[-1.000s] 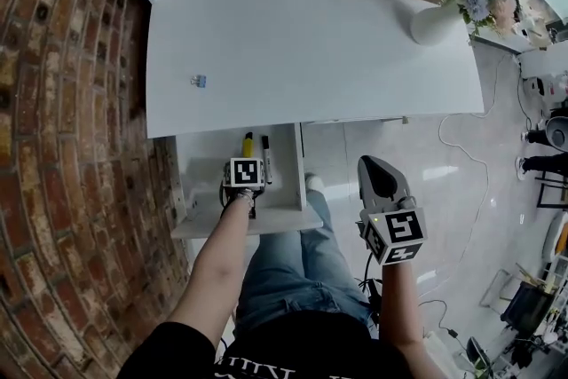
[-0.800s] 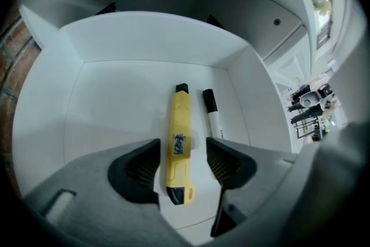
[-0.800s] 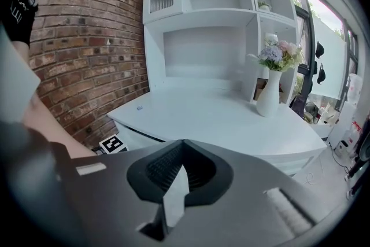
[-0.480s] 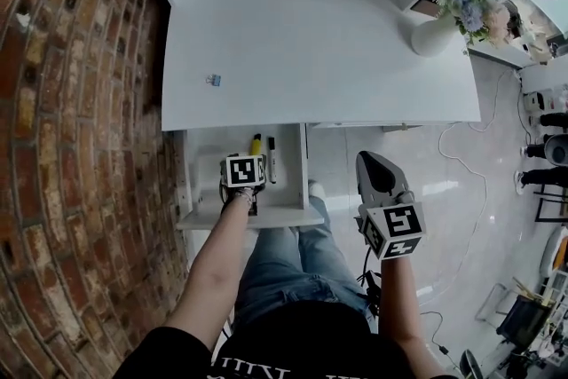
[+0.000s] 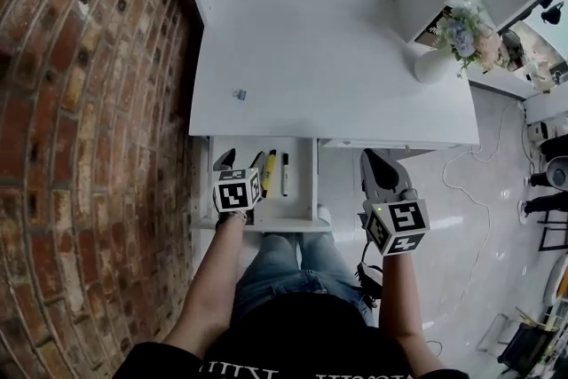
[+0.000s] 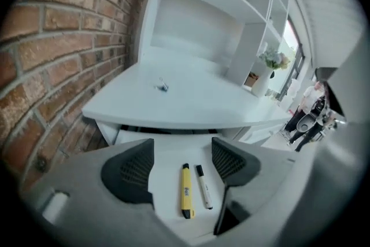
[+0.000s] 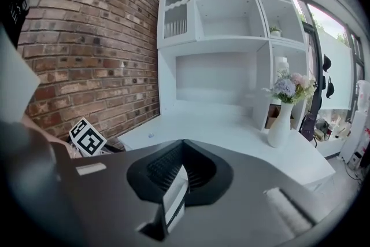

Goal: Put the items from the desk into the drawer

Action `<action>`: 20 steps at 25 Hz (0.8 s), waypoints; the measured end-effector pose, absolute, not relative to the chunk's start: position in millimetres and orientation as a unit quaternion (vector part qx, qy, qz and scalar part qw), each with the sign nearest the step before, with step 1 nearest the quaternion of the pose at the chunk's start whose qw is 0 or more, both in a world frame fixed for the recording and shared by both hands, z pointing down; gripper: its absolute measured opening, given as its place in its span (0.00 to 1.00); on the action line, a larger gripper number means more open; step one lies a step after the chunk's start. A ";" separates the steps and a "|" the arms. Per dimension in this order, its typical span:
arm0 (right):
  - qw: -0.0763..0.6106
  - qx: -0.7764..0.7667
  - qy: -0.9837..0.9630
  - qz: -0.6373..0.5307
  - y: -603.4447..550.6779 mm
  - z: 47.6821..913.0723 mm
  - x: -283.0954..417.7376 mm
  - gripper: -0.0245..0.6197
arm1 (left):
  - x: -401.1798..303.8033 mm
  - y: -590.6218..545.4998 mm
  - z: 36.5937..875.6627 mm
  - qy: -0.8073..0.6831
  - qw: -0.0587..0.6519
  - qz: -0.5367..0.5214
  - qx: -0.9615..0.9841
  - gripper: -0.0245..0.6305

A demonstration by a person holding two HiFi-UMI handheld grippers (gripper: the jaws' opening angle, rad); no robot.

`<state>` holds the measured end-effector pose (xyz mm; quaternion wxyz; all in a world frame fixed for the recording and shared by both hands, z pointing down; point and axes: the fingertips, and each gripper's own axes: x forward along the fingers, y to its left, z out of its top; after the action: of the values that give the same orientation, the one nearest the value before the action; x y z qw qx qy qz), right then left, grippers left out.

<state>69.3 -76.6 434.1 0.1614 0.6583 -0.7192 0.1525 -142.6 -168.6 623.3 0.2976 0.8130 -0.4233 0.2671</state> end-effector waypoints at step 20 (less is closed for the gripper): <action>0.059 0.662 -0.735 0.135 -63.8 373.3 35.0 0.05 | -229.0 -172.9 331.8 -0.467 -0.017 -0.030 0.883 0.48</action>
<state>35.0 -63.8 373.3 0.0591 0.6620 -0.7347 0.1355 -229.0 -172.9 331.8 -0.0166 0.8834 -0.4674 -0.0300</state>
